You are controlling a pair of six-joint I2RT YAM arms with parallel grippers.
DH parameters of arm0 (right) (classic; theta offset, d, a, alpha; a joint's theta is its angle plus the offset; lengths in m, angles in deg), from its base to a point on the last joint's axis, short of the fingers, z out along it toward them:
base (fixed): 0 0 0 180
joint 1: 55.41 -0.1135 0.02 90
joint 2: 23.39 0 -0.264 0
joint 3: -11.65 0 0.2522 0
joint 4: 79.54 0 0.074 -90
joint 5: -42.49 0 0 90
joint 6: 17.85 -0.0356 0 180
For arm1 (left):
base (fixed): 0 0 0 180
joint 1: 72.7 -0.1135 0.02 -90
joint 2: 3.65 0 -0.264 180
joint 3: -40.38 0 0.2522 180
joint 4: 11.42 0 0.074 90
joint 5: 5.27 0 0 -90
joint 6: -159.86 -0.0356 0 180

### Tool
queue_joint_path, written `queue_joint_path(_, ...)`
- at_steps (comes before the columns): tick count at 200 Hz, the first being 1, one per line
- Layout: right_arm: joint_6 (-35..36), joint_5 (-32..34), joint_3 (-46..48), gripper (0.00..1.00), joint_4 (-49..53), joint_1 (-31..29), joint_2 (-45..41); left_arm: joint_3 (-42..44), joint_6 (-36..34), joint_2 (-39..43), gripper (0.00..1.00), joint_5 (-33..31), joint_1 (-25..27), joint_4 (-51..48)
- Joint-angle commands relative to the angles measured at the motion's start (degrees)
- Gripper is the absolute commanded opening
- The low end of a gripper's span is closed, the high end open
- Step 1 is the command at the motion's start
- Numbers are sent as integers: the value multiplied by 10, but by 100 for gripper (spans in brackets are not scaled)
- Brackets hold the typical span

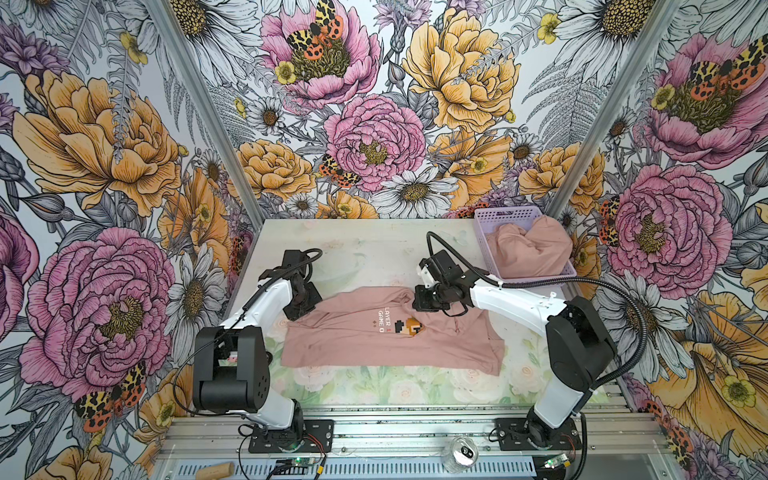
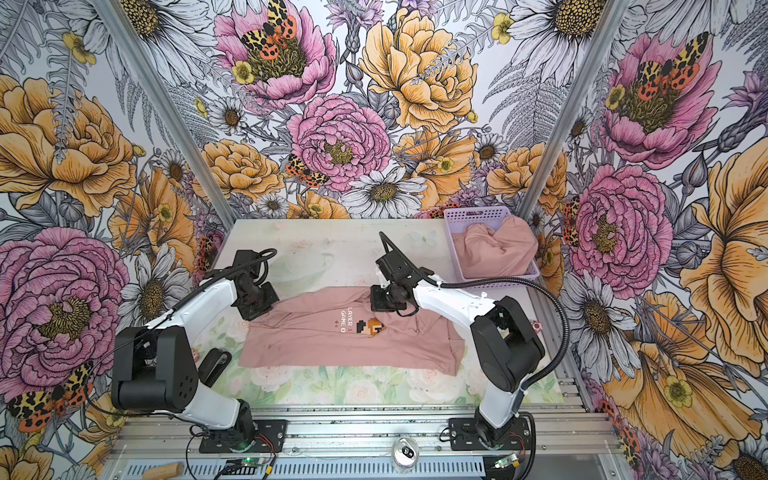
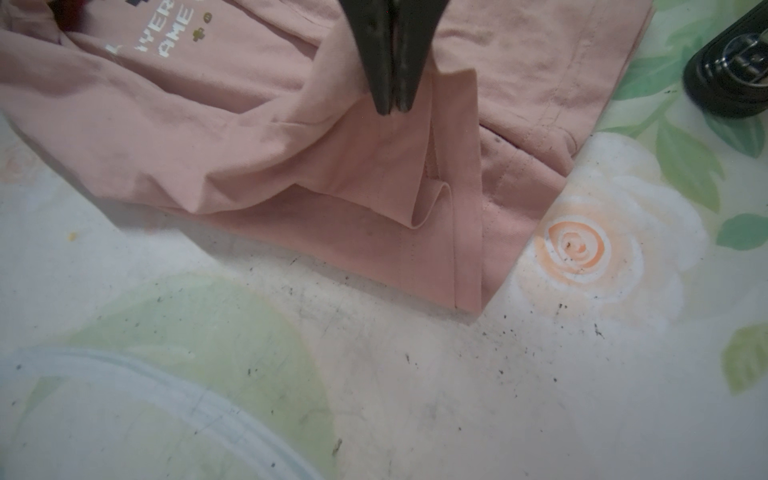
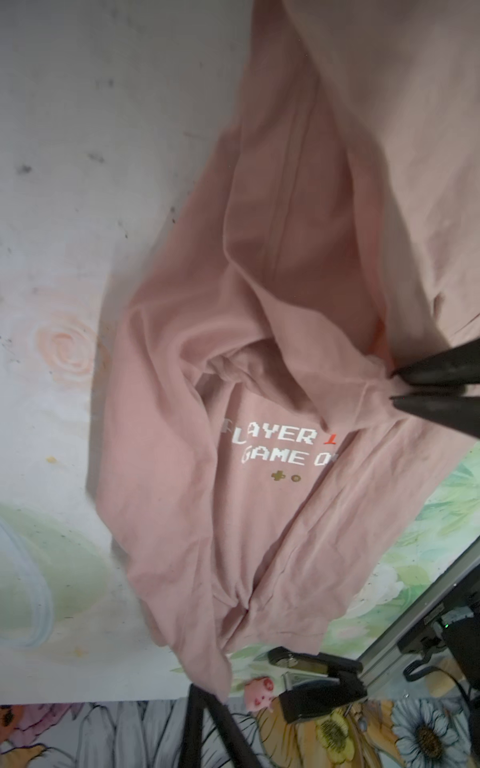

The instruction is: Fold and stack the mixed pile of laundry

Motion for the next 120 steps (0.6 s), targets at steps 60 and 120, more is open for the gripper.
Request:
queue_joint_path(60,43,23,-4,42,42,107,-47,-10,4,-1,0,-1,9,7)
queue_joint_path(120,135,-34,-48,42,4,200,53,-14,4,-9,0,-1,17,7)
